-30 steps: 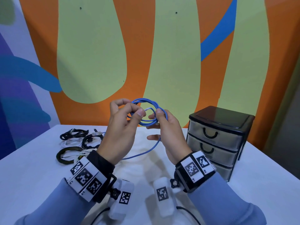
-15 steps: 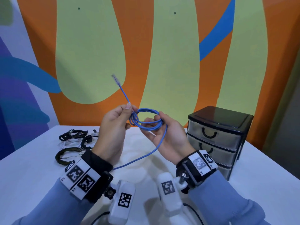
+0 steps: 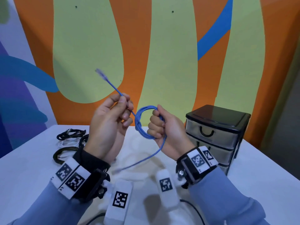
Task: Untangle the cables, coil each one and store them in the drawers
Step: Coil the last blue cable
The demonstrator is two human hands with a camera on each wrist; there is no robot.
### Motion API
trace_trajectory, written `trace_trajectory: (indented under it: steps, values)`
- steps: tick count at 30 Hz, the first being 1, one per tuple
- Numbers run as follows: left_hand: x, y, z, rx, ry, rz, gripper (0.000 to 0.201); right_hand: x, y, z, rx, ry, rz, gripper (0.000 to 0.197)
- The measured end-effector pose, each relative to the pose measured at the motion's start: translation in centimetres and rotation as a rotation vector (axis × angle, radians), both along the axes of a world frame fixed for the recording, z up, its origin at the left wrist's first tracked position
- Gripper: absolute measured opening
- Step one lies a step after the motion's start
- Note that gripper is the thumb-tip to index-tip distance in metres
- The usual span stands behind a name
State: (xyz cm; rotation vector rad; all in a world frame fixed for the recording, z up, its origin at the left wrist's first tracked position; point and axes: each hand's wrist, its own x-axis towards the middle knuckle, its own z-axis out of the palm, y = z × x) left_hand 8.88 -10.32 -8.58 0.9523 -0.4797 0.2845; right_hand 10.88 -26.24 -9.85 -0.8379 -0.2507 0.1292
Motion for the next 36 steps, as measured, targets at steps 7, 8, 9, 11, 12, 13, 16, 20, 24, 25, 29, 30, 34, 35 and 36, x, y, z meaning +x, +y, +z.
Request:
trace_trajectory:
  steps: [7,8,9,11,12,13,16,20,24,25,29,30,34,35,36]
  values:
    - [-0.8,-0.1,-1.1,0.579,-0.175,-0.087,0.013,0.3,-0.6,-0.5,0.048,0.121,-0.080,0.044]
    - [-1.1,-0.2,-1.1,0.623,-0.196,-0.100,0.013,0.4,-1.1,-0.3,0.124,0.143,-0.040,0.048]
    - [-1.3,-0.4,-1.2,0.654,-0.214,-0.096,0.013,0.4,-1.6,-0.1,0.177,0.148,-0.002,0.052]
    - [-1.6,-0.7,-1.3,0.706,-0.232,-0.067,0.011,0.4,-2.4,0.1,0.221,0.125,0.043,0.053]
    - [-1.6,-0.7,-1.3,0.735,-0.237,-0.051,0.010,0.4,-2.7,0.1,0.225,0.110,0.052,0.049]
    - [-1.5,-0.7,-1.4,0.769,-0.247,-0.032,0.010,0.5,-2.8,0.0,0.224,0.097,0.059,0.044]
    - [-1.5,-0.3,-1.4,0.883,-0.295,0.030,0.008,0.3,-2.6,-0.1,0.194,0.051,0.129,0.045]
    - [-1.9,-0.7,-1.5,0.951,-0.397,0.160,0.006,-0.2,-1.8,0.1,0.108,0.008,0.173,0.053]
    - [-1.4,-1.0,-1.9,0.976,-0.623,0.437,0.010,-0.4,-0.8,0.3,0.108,-0.032,0.055,0.046]
    - [-1.2,-0.9,-1.8,0.979,-0.624,0.483,0.012,-0.4,-0.7,0.3,0.119,-0.037,0.036,0.045]
    - [-0.9,-0.5,-1.7,1.031,-0.545,0.489,0.017,-0.5,-0.1,0.0,0.034,-0.074,-0.009,0.044]
    - [-0.9,-0.5,-1.8,1.026,-0.530,0.454,0.018,-0.6,0.1,-0.1,-0.005,-0.079,-0.025,0.044]
    - [-1.2,-0.6,-1.3,0.898,-0.378,0.416,0.034,-0.9,0.7,-0.3,-0.054,-0.112,-0.002,0.047]
    - [-1.3,-0.6,-1.2,0.869,-0.332,0.424,0.046,-1.1,0.9,-0.3,-0.063,-0.120,0.007,0.049]
    - [-1.4,-0.6,-1.1,0.851,-0.298,0.426,0.053,-1.1,1.1,-0.4,-0.069,-0.125,0.019,0.050]
